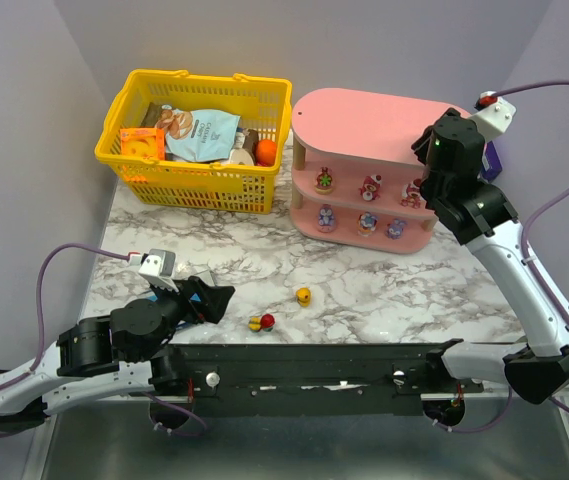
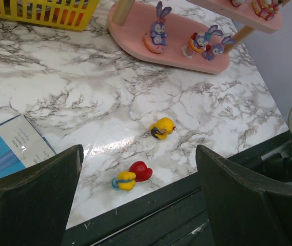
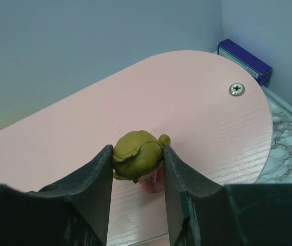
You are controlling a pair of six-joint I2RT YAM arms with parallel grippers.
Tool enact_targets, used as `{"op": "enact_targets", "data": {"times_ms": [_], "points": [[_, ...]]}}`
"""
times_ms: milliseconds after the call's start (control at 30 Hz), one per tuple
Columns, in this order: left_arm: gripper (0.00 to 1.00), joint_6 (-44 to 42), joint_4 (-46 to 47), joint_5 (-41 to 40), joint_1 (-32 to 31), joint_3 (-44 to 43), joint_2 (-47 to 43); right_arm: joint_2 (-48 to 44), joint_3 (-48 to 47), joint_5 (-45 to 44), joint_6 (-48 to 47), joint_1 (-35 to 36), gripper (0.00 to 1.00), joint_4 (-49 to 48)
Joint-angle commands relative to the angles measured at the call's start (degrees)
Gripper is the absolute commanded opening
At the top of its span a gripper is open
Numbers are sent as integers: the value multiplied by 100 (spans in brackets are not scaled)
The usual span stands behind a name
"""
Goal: Place and organize the plastic toys onto the shelf
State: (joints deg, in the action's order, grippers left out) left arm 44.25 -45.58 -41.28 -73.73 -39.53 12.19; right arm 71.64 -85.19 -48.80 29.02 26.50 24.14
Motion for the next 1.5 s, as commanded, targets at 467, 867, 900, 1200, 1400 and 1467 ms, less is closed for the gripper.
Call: {"op": "enact_targets", "data": {"times_ms": [467, 867, 900, 1200, 1400, 1467], "points": [[99, 119, -47, -56, 8, 7, 21, 96, 72, -157, 78, -57, 56, 214], [99, 119, -47, -56, 0, 15, 12, -9, 20, -139, 69, -66, 66, 214], [99, 119, -47, -56, -1, 7, 12, -9, 20, -139, 69, -57, 68, 196], [99, 128, -56, -56, -1, 15, -6, -80, -77, -8, -133, -66, 79, 126], [99, 110, -73, -56, -1, -20, -6, -246, -77, 89, -300, -66, 89, 73], [99, 119, -74, -65, -1, -11, -14, -352, -59, 142, -387, -75, 91, 29]]}}
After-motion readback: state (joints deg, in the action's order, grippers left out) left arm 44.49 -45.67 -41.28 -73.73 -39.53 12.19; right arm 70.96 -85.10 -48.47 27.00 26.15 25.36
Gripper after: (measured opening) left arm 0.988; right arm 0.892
